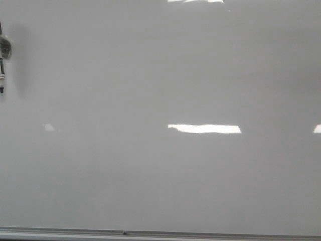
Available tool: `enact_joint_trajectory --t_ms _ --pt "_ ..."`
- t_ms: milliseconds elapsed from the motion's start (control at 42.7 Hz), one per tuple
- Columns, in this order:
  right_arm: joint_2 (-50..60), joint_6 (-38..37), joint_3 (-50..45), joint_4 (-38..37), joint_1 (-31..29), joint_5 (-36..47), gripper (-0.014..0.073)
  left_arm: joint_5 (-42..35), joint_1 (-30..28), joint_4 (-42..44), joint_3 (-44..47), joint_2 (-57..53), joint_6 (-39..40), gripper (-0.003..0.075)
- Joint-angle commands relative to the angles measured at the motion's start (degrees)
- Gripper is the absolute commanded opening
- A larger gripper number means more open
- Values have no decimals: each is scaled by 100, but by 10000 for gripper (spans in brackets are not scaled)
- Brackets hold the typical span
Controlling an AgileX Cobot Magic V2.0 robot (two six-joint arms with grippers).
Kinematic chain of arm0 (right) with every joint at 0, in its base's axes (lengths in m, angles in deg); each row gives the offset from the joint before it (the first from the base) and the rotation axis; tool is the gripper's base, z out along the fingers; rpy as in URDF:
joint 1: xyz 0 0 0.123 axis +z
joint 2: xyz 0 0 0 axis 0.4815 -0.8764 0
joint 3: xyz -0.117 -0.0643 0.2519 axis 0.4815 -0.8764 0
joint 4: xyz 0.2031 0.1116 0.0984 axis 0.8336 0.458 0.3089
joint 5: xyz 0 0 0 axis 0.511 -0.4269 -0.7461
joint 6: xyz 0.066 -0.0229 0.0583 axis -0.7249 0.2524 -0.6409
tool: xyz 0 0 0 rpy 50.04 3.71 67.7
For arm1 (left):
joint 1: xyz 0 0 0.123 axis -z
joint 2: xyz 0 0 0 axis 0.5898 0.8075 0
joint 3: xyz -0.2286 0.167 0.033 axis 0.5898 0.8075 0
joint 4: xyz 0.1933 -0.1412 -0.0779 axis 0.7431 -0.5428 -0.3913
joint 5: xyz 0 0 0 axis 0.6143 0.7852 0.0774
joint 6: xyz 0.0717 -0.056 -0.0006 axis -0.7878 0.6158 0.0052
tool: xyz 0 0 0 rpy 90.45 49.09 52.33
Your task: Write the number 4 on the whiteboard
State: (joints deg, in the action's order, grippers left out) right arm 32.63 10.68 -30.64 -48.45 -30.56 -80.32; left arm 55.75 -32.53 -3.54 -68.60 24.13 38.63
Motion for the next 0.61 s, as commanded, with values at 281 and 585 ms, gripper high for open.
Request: enact_joint_trajectory --t_ms 281,585 --pt "-827 7 183 5 6 78 -69 -94 -18 -193 -203 705 53 -20" --pt "-1295 90 183 5 6 -1 230 -94 -18 -166 -203 998 3 211"
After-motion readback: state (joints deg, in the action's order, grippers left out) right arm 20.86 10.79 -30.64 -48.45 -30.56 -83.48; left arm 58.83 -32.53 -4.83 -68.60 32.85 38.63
